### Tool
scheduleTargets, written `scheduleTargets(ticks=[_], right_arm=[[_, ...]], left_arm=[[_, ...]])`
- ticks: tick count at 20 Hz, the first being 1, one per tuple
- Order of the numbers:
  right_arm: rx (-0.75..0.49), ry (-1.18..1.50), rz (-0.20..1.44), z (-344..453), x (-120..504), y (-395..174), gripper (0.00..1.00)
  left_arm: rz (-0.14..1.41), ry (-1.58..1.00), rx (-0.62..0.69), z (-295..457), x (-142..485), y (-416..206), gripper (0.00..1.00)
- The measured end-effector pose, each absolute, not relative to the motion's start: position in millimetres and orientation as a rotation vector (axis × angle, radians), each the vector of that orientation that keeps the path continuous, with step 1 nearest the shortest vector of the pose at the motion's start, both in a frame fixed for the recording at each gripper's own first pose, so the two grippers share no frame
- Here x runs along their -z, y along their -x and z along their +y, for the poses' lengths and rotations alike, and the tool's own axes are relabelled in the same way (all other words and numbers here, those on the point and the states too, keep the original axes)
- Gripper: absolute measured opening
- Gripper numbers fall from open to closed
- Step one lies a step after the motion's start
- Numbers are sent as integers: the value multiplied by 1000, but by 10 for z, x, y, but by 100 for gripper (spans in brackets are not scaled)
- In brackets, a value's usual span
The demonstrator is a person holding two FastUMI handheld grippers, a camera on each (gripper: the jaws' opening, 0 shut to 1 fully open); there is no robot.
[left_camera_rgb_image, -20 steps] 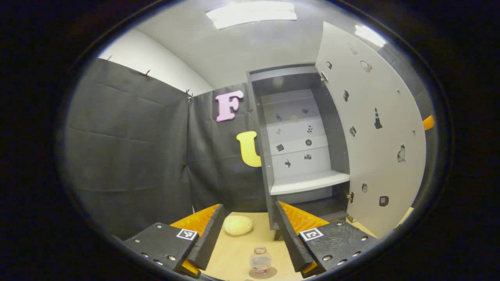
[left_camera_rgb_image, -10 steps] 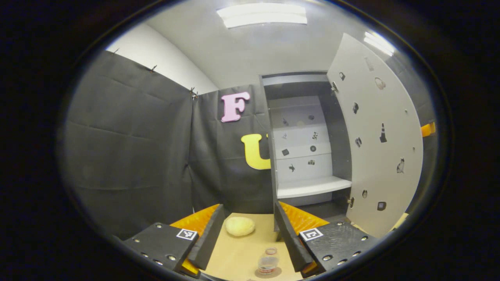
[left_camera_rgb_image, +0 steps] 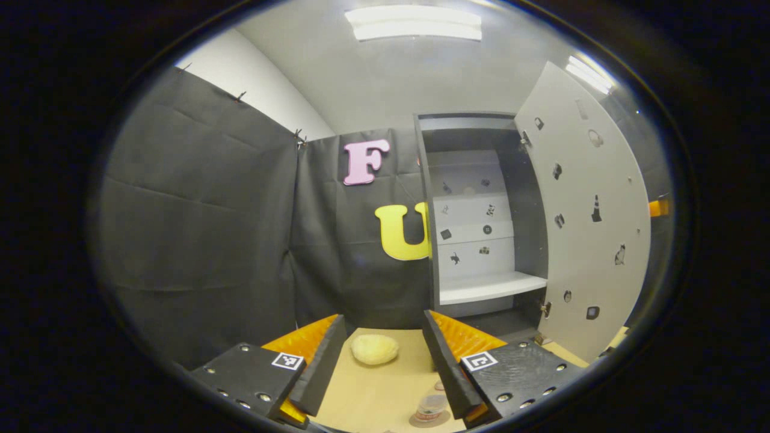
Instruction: Open the cabinet door with the right hand, grasp the bottle in the cabinet with the left hand and place it on the coaster, then close the cabinet door with the right hand.
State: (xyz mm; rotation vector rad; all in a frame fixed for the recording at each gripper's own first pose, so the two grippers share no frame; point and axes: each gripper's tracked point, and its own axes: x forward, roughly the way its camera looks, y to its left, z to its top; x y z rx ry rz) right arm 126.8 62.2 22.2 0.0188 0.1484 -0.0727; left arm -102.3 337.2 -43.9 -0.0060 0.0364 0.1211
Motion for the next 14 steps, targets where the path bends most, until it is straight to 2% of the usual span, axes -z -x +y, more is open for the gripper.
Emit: scheduleTargets(ticks=[1, 6, 8, 9, 11, 14], right_arm=[[84, -23, 151, 630, -225, -1263, 92], [108, -48, 158, 781, -222, -1190, 92], [111, -36, 155, 851, -245, -1174, 87], [111, -33, 152, 900, -251, -1159, 93], [108, -34, 151, 1012, -251, -1151, 93], [94, -55, 156, 1226, -252, -1105, 93]], left_arm=[[35, 8, -119, 3417, 436, 1009, 80], [21, 5, -95, 3577, 412, 880, 77], [23, 8, -83, 3620, 442, 838, 80], [24, 8, -76, 3633, 441, 823, 80], [23, 6, -63, 3680, 459, 798, 77], [22, -6, -64, 3788, 492, 761, 80]])
